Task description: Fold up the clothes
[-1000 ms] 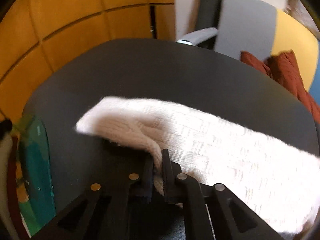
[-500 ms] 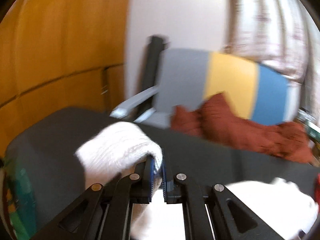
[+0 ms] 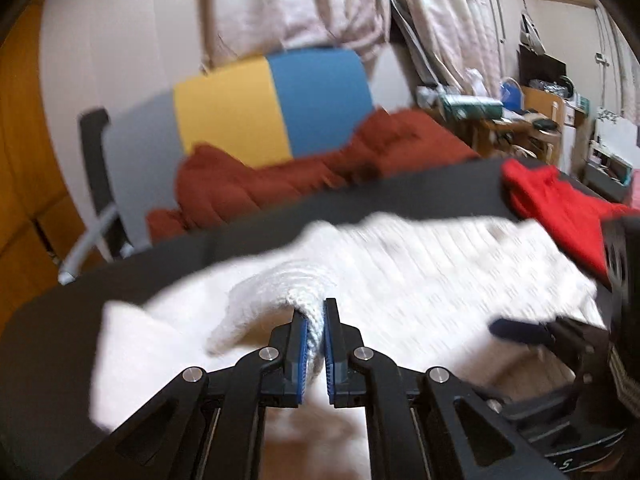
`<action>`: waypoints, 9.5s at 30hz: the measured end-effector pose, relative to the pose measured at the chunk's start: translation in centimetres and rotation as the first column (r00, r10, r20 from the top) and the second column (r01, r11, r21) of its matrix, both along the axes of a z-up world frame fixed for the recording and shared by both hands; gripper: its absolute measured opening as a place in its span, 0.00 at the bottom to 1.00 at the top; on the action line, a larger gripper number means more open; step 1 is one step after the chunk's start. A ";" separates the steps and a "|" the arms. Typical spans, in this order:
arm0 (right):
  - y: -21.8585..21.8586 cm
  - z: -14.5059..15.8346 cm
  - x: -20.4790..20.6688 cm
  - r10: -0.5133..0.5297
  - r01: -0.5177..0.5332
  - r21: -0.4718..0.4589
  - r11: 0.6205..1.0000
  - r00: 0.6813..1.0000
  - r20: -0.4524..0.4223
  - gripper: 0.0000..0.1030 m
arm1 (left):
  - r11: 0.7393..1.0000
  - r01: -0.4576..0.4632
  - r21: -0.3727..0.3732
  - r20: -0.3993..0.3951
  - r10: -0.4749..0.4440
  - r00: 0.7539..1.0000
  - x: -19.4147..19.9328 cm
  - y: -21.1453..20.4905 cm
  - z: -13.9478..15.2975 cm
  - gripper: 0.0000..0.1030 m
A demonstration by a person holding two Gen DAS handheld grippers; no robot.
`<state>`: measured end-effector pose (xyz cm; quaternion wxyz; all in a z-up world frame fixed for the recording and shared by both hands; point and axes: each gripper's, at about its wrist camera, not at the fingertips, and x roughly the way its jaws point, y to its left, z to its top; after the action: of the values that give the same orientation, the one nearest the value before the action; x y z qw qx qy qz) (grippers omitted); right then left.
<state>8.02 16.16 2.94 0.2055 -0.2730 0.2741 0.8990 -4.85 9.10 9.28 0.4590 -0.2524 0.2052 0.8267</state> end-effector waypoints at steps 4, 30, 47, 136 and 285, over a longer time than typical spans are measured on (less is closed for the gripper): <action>0.1 0.0 0.3 -0.004 0.003 -0.016 1.000 1.000 -0.019 0.94 | 0.999 0.005 0.048 0.156 -0.012 0.988 -0.6 -2.6 -0.8 0.15; -0.3 0.1 -0.4 -0.015 0.014 0.016 1.000 0.999 0.032 0.94 | 0.885 -0.457 0.087 0.438 0.378 0.816 -11.6 -12.7 -7.0 0.15; -4.6 5.7 -12.1 0.105 -0.165 0.229 0.959 0.962 0.253 0.25 | 0.844 -0.488 0.220 0.608 0.273 0.745 -13.5 -15.5 -8.3 0.11; 2.8 1.1 10.5 -0.338 0.286 -0.268 0.920 0.925 -0.174 0.57 | 0.872 -0.451 0.192 0.417 0.344 0.842 -9.2 -12.7 -4.0 0.29; 1.1 0.1 1.0 -0.189 0.120 0.235 0.965 0.935 0.300 1.00 | 0.974 -0.219 -0.054 0.178 0.226 0.958 -4.2 -12.7 -7.2 0.34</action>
<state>8.97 17.28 3.04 0.3456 -0.3690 0.1597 0.8479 -9.04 -3.64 2.12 0.3758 -0.3565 0.1462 0.8428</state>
